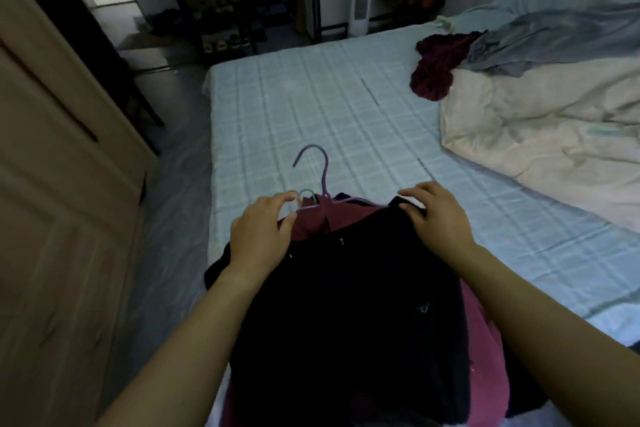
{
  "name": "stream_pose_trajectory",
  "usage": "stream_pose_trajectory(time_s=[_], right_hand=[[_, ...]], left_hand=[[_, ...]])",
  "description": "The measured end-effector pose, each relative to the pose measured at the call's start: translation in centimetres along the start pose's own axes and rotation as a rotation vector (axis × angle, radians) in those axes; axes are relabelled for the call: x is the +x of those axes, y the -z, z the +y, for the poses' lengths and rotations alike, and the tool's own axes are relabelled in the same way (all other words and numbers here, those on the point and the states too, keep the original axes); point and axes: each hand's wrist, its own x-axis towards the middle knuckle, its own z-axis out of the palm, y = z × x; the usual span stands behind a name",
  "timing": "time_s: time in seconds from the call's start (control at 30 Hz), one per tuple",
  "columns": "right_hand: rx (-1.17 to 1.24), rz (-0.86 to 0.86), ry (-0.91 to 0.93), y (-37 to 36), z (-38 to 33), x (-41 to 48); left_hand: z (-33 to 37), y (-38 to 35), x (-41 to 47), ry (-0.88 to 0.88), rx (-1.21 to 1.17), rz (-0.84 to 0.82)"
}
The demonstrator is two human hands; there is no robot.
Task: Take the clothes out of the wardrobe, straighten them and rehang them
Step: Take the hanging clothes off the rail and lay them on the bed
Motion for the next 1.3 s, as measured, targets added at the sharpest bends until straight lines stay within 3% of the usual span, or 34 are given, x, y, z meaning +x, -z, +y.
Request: stream_pose_trajectory(time_s=[0.1, 0.33, 0.57, 0.73, 0.93, 1.3], right_hand=[[-0.078, -0.236, 0.018, -2.4, 1.0, 3.4], [-0.129, -0.566, 0.337, -9.2, -0.8, -0.4], [-0.147, -0.826, 0.697, -11.6, -7.5, -6.2], [-0.095, -0.846, 0.967, -12.8, -15.8, -10.0], [0.126, -0.812, 1.165, -14.5, -29.1, -20.5], [0.479, -0.581, 1.505, -12.7, -58.4, -37.8]], left_hand=[[-1.4, -2.5, 0.5, 0.141, 0.093, -0.052], [-3.8, -6.9, -9.4, 0.556, 0.177, -0.134], [-2.8, -5.7, -21.1, 0.862, 0.074, 0.068], [-2.8, -1.6, -27.7, 1.006, 0.030, 0.276], [-6.6, 5.6, -39.1, 1.086, 0.075, 0.478], [-13.1, 27.3, -59.9, 1.176, 0.499, 0.761]])
